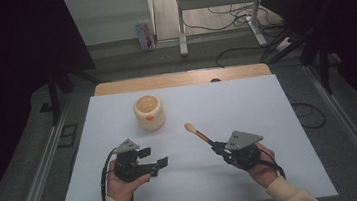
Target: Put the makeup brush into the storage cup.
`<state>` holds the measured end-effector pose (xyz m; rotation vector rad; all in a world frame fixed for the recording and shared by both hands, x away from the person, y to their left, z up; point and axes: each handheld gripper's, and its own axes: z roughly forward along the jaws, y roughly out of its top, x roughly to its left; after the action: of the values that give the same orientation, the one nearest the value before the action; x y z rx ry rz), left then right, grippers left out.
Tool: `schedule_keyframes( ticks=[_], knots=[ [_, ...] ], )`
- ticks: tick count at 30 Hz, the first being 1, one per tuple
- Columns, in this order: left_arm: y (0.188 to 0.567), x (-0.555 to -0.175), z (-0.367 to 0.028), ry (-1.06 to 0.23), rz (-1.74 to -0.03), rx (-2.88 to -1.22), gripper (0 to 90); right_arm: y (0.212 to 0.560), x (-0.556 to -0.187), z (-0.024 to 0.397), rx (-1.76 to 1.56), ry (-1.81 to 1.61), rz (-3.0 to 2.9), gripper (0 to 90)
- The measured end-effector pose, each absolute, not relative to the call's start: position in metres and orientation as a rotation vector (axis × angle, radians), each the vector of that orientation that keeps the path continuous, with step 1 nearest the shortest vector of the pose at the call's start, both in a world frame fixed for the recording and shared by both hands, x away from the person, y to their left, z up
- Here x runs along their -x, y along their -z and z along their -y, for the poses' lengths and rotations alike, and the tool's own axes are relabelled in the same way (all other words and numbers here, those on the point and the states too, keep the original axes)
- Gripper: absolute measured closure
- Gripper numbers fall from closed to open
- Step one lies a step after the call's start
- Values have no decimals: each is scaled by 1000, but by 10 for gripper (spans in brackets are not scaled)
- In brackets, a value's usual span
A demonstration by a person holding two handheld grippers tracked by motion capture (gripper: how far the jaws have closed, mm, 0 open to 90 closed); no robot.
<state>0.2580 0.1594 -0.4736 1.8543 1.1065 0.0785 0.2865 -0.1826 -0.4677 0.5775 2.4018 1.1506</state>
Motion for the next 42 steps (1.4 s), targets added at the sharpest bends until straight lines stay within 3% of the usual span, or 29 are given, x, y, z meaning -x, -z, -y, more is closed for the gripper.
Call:
schedule_keyframes(
  ticks=[42],
  knots=[
    [471,-270,-144,122,-1063,-1629,216,461,-281,176,-576,-1272,-2341,792]
  ],
)
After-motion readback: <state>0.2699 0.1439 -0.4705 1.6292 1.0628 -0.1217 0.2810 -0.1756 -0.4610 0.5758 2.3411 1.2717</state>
